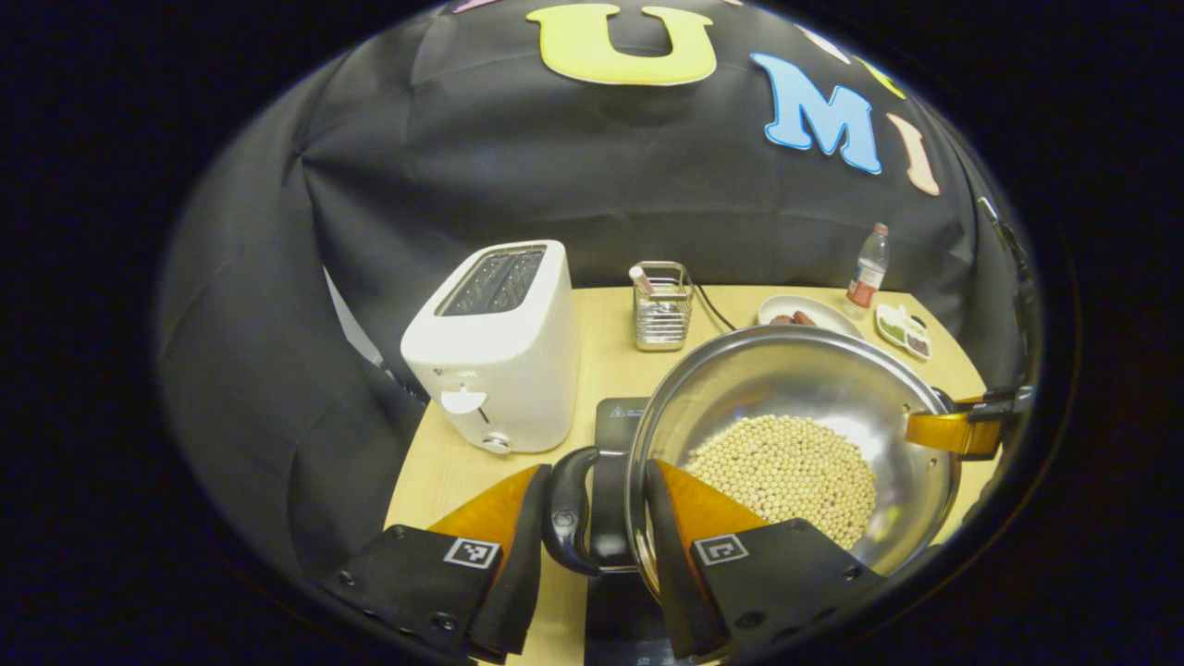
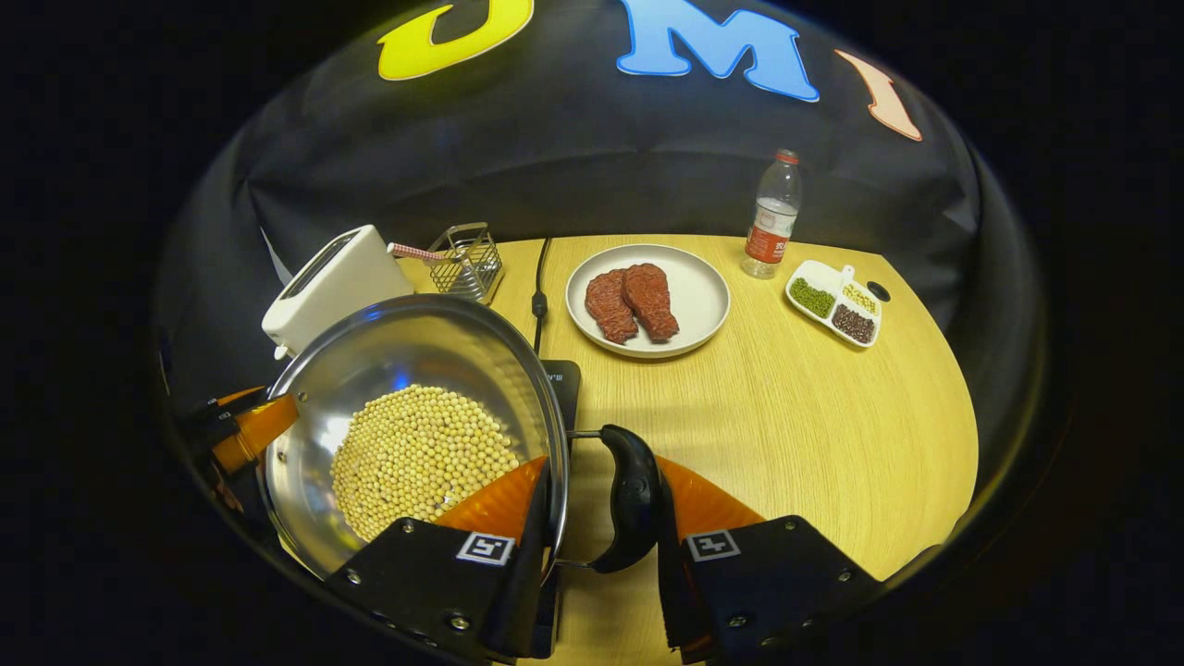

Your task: First push the handle of the pot to place it horizontally, then grasp the pot with both hands and set it on the induction cooktop.

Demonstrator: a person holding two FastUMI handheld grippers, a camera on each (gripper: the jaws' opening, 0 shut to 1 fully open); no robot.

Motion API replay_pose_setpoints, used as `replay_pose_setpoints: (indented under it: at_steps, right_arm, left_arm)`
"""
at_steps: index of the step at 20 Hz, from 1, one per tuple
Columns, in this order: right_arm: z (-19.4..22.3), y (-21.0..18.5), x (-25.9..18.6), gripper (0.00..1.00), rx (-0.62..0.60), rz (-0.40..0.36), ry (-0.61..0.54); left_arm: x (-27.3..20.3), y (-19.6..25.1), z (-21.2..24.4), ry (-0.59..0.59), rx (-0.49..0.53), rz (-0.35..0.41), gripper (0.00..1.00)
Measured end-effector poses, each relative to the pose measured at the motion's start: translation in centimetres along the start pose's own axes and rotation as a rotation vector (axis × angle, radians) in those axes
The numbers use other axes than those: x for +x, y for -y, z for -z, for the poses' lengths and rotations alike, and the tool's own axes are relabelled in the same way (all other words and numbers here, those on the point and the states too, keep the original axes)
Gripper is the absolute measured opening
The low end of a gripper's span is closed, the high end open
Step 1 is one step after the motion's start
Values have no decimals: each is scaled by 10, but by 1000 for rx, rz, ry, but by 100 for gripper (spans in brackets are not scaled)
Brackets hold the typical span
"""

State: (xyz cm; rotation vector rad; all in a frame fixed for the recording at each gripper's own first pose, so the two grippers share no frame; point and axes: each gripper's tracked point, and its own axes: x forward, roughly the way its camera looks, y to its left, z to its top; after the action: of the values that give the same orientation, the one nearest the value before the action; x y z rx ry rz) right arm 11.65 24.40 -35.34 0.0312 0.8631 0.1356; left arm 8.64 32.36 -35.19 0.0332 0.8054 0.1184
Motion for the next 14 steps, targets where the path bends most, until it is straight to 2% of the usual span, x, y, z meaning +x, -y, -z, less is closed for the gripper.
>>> replay_pose_setpoints:
  at_steps: [4, 5, 9, 10, 14]
  right_arm:
    - [3, -4, 5, 53, 5, 4, -9]
    - [4, -5, 6, 53, 10, 5, -11]
    - [9, -5, 11, 53, 20, 17, -24]
    - [8, -6, 14, 53, 24, 14, -17]
    - [7, -7, 17, 53, 35, 10, -5]
  left_arm:
    - [9, -6, 3, -9, 3, 14, 59]
    - [11, -7, 4, -9, 6, 16, 62]
    - [17, -7, 9, -16, 9, 34, 62]
    - [20, -7, 9, 2, 8, 34, 59]
    - [16, -9, 10, 33, 2, 39, 62]
